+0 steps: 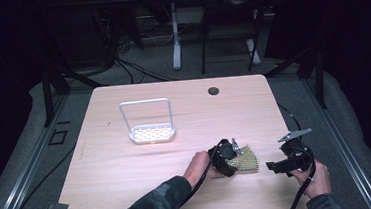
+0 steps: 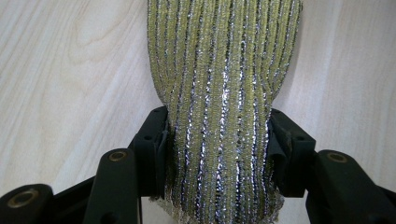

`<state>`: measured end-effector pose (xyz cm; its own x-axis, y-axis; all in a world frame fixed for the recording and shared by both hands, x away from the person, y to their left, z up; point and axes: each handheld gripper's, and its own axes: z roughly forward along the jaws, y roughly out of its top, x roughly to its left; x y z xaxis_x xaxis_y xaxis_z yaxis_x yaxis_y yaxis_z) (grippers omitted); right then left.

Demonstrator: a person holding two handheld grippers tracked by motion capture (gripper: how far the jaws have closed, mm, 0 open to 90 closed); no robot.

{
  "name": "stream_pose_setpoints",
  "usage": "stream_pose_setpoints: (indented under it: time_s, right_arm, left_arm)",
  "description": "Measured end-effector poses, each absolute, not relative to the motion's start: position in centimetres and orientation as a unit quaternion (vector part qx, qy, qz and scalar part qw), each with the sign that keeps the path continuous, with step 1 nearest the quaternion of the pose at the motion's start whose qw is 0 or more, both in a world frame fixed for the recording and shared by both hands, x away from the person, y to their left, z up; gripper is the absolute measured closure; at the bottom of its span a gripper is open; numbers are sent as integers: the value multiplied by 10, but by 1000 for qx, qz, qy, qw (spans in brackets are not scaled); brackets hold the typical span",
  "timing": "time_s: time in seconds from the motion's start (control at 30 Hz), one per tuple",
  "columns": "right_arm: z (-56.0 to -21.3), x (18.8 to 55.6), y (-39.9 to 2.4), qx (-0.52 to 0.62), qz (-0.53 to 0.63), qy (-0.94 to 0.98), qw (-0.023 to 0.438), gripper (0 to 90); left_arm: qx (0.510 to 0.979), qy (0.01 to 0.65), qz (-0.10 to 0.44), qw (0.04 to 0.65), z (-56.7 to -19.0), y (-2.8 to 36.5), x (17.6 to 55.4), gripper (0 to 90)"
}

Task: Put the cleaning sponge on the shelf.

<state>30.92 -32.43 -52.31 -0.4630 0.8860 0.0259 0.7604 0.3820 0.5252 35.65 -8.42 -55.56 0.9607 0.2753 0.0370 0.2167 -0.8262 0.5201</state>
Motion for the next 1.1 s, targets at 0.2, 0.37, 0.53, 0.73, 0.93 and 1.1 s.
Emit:
stream_pose_setpoints:
  time_s: [0.2,0.37,0.53,0.73,0.93,1.1]
  right_arm:
    - [-522,309,-323,499,238,823,130,141]
    - [-523,309,-323,499,238,823,132,141]
    - [-523,310,-322,497,238,824,132,141]
    - [-522,310,-322,498,236,824,132,142]
    - [-522,309,-322,498,236,823,135,142]
    - [-521,310,-322,499,237,822,135,142]
  left_arm:
    - [950,136,55,275,-549,-74,353,472]
    - [948,137,57,283,-543,-65,350,473]
    - [947,135,63,286,-539,-55,346,473]
    - [943,144,67,292,-534,-39,348,472]
    - [940,150,75,298,-529,-22,344,473]
    - [940,155,74,294,-532,-3,338,473]
